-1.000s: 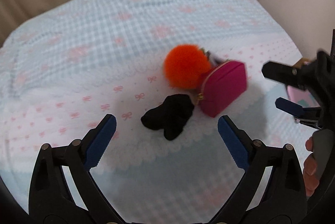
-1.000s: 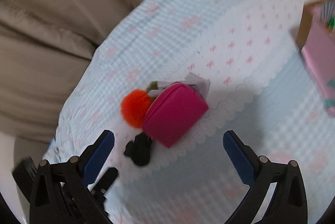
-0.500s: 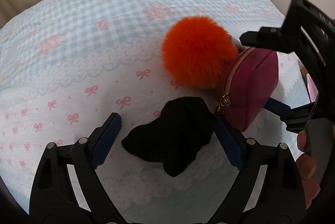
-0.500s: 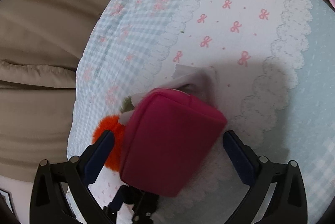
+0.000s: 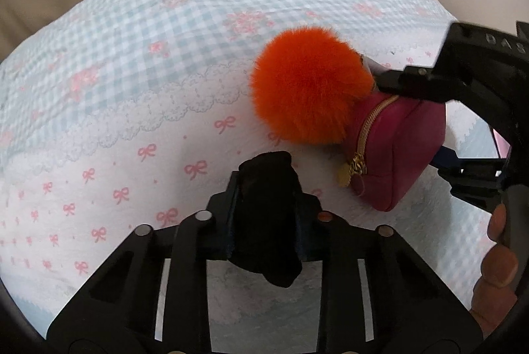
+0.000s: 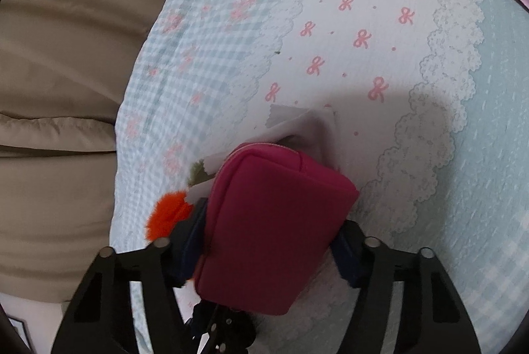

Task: Organize soft objects
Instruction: 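Grasp the black sock with the left tool while the right tool grasps the pink pouch, then carry the black sock and pink pouch into the box and release both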

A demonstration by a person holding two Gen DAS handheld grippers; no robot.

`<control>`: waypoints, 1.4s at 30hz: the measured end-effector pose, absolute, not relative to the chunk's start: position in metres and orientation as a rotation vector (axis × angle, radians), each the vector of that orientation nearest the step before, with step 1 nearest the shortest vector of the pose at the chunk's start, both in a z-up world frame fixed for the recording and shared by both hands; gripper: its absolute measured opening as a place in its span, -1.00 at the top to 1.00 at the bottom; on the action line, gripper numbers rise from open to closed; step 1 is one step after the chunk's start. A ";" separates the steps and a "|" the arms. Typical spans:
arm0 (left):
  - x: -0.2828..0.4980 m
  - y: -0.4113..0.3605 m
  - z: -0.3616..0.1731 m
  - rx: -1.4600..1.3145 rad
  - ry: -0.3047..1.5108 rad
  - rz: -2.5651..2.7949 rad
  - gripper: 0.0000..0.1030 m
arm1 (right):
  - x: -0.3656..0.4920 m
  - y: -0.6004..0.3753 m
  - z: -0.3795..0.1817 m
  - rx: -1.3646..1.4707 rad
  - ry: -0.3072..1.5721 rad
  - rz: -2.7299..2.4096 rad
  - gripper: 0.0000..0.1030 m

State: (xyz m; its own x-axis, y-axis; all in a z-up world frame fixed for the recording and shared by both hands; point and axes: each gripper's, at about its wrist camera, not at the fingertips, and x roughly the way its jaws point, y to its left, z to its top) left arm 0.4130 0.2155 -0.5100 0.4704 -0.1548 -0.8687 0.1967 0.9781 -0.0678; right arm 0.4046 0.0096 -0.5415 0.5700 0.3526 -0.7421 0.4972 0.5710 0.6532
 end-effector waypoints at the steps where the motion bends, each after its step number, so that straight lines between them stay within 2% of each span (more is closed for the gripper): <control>1: 0.412 0.217 -0.509 0.029 1.064 -0.212 0.61 | 0.404 0.010 -0.539 1.004 1.006 -0.089 -0.01; 4: 0.407 0.219 -0.502 -0.012 1.063 -0.211 0.62 | 0.402 0.010 -0.529 0.980 1.004 -0.068 0.11; 11: 0.391 0.218 -0.460 -0.038 1.028 -0.213 0.63 | 0.386 0.003 -0.495 0.951 0.985 -0.037 0.15; 23: 0.340 0.197 -0.333 -0.073 0.964 -0.217 0.63 | 0.324 -0.014 -0.380 0.890 0.924 0.042 0.15; 33: 0.295 0.134 -0.243 -0.045 0.915 -0.263 0.62 | 0.261 -0.065 -0.279 0.770 0.849 0.106 0.15; 42: 0.272 0.050 -0.198 -0.037 0.888 -0.279 0.62 | 0.230 -0.158 -0.239 0.688 0.808 0.089 0.15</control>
